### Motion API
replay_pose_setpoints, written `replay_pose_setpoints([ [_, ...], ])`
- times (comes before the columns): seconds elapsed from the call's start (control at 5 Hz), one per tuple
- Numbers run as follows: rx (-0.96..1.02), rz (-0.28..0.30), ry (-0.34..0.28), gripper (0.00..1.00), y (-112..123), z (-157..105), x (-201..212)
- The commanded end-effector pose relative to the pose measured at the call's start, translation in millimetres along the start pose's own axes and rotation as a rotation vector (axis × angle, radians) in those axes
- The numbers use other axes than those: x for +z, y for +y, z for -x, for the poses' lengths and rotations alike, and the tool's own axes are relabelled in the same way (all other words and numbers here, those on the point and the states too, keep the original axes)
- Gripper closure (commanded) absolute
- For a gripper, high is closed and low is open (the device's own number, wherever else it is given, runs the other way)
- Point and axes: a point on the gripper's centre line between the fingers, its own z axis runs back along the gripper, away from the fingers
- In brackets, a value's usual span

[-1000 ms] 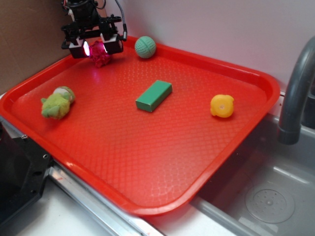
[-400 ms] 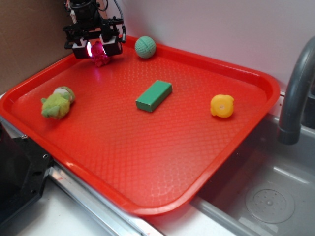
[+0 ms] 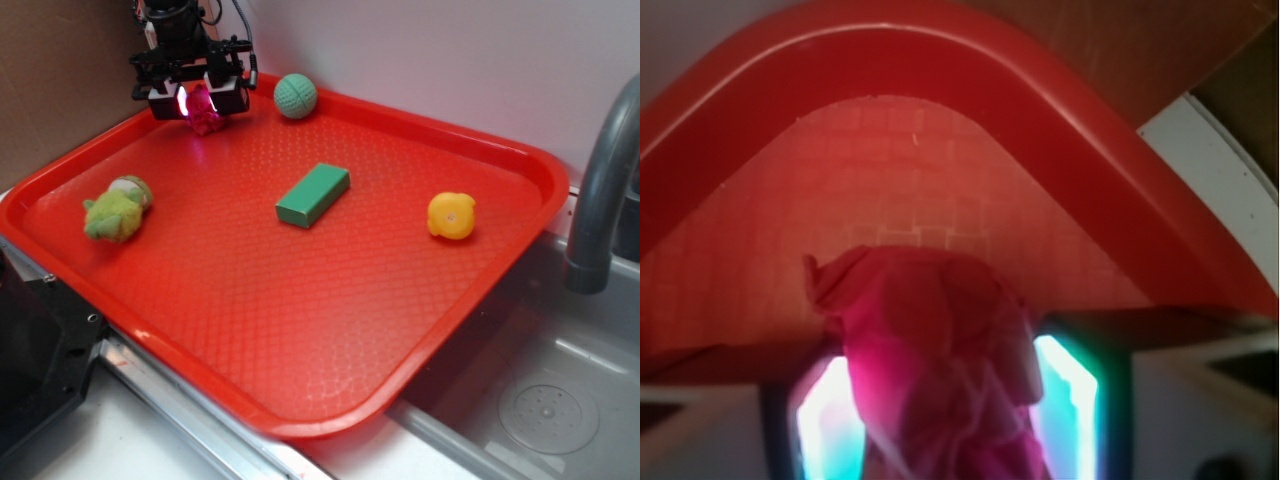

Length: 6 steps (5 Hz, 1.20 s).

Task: Grab the red paper.

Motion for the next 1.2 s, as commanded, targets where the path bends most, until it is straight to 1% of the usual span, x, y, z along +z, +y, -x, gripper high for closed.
replay_pose_setpoints([
  [0.0,-0.005,0.002,-0.029,1.00,4,-6,6],
  [0.2,-0.010,-0.002,-0.027,1.00,4,-5,7],
  [0.4,-0.073,0.006,0.033,1.00,11,6,32],
  [0.6,-0.179,0.085,0.138,1.00,24,51,90],
  [0.8,-0.293,0.200,0.172,1.00,33,96,147],
  [1.0,-0.439,0.186,0.172,1.00,34,125,201],
])
